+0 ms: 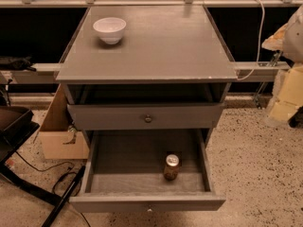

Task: Pick orange can from middle drawer and place on counter

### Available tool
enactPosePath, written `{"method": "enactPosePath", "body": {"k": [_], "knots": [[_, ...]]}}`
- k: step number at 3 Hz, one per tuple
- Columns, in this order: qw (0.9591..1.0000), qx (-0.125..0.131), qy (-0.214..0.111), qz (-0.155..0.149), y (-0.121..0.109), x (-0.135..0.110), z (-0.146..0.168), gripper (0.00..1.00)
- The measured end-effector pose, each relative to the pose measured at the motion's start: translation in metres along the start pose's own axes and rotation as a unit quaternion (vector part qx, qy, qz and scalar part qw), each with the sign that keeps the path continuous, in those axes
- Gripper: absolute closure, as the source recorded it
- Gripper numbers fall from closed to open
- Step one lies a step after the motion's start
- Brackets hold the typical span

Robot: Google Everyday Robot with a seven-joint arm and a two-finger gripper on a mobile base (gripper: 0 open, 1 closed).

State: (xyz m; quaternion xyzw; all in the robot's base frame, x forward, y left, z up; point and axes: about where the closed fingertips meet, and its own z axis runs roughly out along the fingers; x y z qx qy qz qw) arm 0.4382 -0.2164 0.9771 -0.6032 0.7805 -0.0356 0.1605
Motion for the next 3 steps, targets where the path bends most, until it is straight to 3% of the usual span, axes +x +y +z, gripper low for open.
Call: {"method": "enactPosePath", "body": {"k": [2,3], "knots": [[0.9999,0.005,-0.014,0.008,-0.004,0.002,-0.011,0.0],[0.9971,-0.027,-0.067,0.022,-0.001,0.013,0.03,0.0]]}}
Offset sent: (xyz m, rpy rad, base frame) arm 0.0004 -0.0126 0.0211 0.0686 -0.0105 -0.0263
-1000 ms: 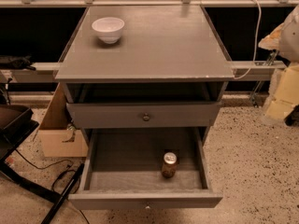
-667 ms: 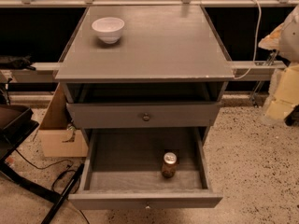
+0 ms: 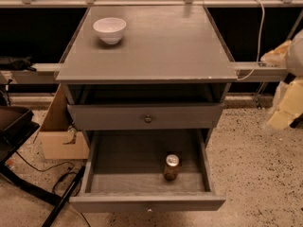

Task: Pick orange can from middle drawer and place on counter

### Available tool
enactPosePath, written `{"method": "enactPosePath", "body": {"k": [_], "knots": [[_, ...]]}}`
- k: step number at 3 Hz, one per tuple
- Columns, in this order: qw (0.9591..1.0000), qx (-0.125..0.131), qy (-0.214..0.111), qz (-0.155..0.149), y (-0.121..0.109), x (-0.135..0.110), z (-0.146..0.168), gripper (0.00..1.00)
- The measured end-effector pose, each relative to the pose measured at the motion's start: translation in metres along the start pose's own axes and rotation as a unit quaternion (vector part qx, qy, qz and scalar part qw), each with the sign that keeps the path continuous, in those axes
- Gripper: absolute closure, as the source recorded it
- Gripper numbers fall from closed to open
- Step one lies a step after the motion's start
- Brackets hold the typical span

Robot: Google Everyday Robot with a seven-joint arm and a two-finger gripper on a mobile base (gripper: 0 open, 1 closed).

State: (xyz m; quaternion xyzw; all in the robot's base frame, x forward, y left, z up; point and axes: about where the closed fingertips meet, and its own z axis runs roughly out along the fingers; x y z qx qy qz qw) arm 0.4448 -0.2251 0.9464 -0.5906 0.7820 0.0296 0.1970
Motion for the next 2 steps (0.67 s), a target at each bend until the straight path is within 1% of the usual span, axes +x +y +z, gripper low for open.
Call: {"method": "enactPosePath", "body": {"k": [1,2], "knots": [[0.9944,-0.031,-0.1,0.016,0.008,0.021,0.069,0.0],[0.977,-0.035,-0.208,0.035,0.004,0.033,0.134,0.0]]}}
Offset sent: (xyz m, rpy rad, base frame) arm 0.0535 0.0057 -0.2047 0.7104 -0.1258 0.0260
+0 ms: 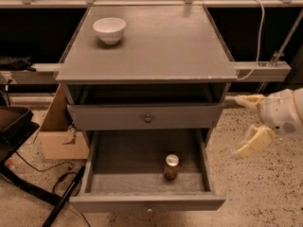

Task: Pick orange can from middle drawer and place on counter

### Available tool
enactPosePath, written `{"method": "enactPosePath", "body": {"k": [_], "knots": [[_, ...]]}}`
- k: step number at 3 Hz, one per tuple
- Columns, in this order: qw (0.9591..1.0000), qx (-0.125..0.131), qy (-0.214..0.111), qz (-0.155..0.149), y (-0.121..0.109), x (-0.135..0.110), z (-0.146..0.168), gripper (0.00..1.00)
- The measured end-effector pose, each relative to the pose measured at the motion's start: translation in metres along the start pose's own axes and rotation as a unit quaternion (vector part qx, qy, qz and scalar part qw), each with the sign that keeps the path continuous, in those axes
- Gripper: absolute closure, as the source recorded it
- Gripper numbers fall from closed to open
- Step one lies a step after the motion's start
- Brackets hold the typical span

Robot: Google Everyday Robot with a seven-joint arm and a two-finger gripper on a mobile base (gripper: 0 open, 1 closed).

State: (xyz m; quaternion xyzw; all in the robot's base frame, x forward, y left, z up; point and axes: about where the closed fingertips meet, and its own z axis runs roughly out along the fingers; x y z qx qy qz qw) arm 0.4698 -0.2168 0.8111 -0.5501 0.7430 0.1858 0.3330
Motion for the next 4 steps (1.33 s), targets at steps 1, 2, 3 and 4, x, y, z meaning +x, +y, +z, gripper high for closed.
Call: {"method": "enactPosePath", "body": {"k": [1,2,3,4], "knots": [[0.9946,-0.01,-0.096,0.039,-0.01,0.044,0.063,0.0],[0.9952,-0.014,-0.091,0.033,-0.01,0.041,0.067,0.0],[0.9929,-0.029,-0.112,0.028,-0.015,0.057,0.104,0.0],[0.9877,-0.04,-0.151,0.002,-0.028,0.084,0.155,0.0]]}}
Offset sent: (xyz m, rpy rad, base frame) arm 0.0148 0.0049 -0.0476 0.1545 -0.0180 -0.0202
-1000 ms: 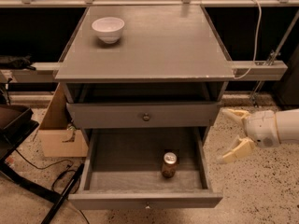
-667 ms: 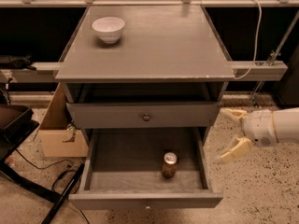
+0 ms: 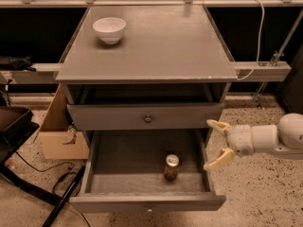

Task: Pick orange can from middle drawer and place on counter

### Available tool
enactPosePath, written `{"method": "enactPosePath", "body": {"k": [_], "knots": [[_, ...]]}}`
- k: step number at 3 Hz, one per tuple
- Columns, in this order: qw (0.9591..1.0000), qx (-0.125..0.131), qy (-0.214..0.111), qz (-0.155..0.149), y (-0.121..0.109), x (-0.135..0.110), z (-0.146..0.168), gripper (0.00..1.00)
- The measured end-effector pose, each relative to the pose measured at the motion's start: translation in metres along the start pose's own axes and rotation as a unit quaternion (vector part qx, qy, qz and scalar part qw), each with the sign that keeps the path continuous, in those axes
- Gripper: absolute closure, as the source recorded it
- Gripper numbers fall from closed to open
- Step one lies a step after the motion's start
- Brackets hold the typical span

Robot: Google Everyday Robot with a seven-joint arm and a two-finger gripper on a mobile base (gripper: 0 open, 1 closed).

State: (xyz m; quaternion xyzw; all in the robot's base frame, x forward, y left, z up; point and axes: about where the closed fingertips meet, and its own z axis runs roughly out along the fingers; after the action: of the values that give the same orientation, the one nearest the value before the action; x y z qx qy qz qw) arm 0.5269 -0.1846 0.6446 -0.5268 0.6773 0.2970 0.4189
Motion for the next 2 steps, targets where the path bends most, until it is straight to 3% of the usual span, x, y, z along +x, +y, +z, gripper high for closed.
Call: {"method": "enactPosePath", "body": {"k": [2], "knots": [[0.997,-0.027,-0.063,-0.036,0.003,0.071,0.069,0.0]]}}
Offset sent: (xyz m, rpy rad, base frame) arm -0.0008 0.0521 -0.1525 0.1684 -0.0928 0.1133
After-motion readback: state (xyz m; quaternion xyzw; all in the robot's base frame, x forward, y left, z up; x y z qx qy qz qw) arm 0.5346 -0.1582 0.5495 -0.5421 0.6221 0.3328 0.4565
